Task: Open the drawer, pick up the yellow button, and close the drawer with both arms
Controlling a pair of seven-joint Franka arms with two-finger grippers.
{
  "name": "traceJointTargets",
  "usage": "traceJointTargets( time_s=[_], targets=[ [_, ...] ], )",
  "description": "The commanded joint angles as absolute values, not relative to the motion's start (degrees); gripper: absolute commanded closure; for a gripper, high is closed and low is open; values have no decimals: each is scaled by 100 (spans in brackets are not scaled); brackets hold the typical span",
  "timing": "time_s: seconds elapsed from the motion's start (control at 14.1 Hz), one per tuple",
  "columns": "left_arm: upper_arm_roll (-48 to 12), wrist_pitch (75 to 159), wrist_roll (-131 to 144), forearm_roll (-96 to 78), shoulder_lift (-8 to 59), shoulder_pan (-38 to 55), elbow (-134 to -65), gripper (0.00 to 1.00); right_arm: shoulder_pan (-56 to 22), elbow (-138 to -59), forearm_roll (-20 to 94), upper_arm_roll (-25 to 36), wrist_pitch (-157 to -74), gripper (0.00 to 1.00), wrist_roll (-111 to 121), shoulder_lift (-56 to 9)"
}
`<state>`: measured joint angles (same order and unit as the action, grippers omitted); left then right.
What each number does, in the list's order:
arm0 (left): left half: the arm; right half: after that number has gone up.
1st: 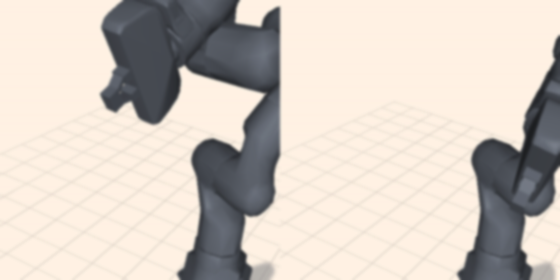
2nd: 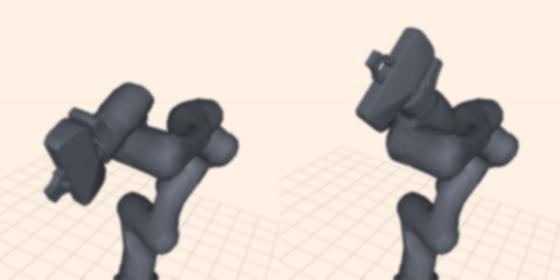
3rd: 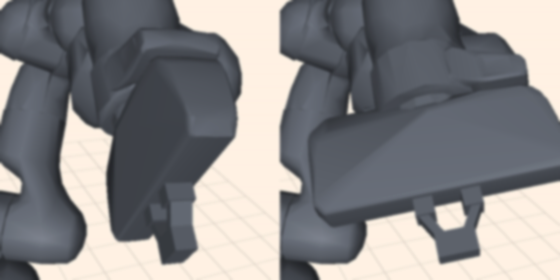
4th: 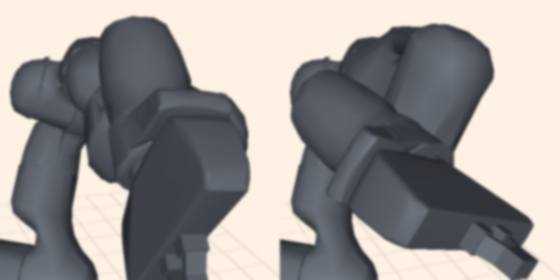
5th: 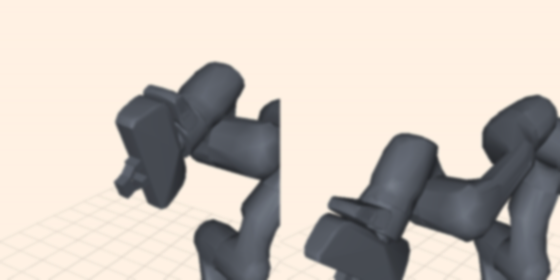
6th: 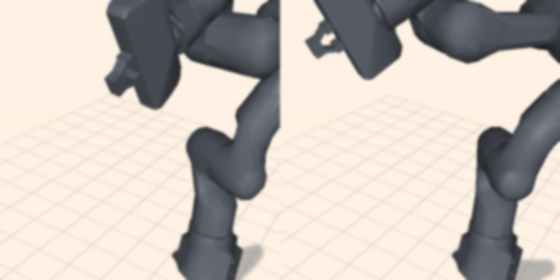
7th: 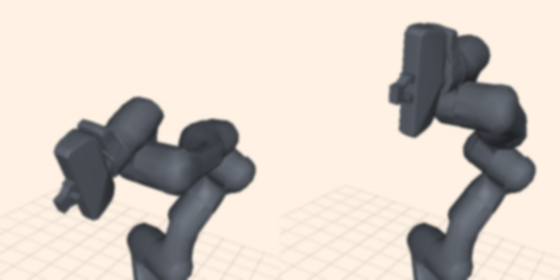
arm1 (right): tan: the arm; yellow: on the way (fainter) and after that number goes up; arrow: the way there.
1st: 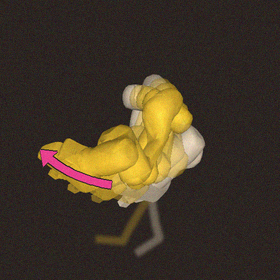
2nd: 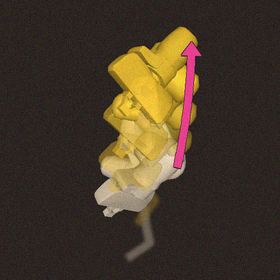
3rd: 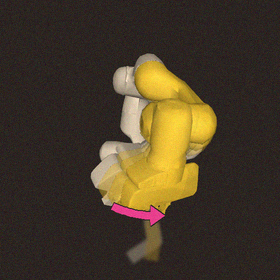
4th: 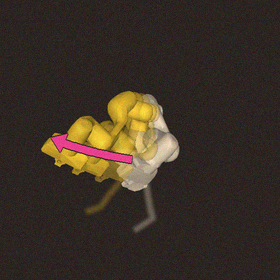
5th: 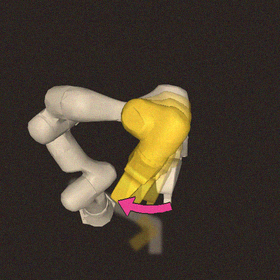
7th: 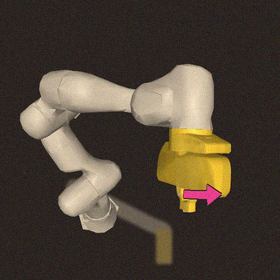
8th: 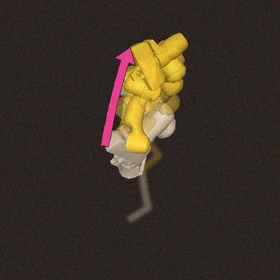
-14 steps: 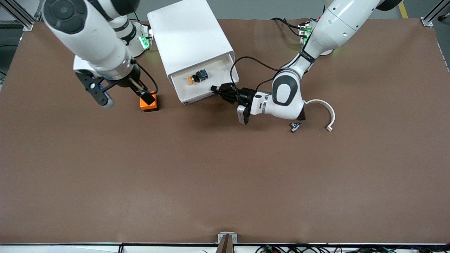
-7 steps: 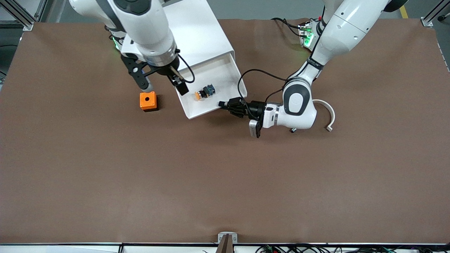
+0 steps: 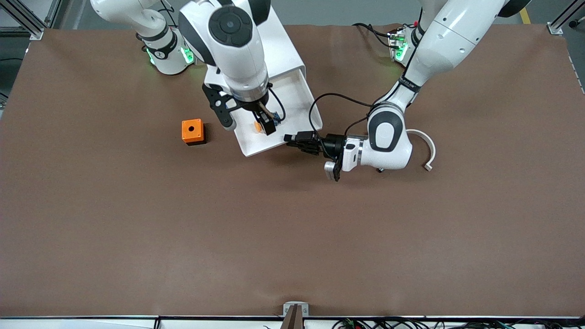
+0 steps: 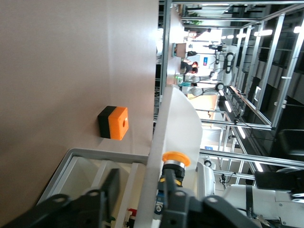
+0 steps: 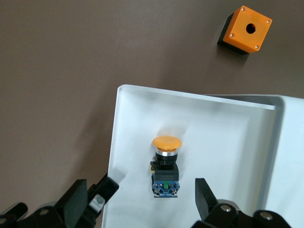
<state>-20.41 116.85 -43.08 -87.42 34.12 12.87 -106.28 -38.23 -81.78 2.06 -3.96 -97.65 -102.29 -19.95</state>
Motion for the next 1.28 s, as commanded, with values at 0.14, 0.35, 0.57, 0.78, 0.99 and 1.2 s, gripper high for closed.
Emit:
traceJointTargets(
  time_s=[0.14,0.35,0.57,0.78,0.99,1.2],
  targets=[
    [-1978,11725,-2545,-7474,3200,1161,-10214,0,-3850,-8489,167,-352,-9922,0,-10362,-2145],
    [-1986,11655,-1383,-6568,3120,1038,-9906,0,-3858,-8622,184,-352,-9958,0,-10388,-2145],
    [-1986,11637,-662,-5715,2989,1011,-9791,0,-3937,-8666,228,-352,-9897,0,-10450,-2153],
    [-1978,11637,295,-4741,2708,941,-9774,0,-4104,-8701,229,-352,-9905,0,-10477,-2206],
    [-1978,11427,1210,-3537,2523,932,-9529,0,-4227,-8701,228,-352,-9914,0,-10477,-2320],
    [-1986,10786,1932,-2167,2549,940,-8975,0,-4306,-8701,229,-352,-9923,0,-10485,-2399]
  ],
)
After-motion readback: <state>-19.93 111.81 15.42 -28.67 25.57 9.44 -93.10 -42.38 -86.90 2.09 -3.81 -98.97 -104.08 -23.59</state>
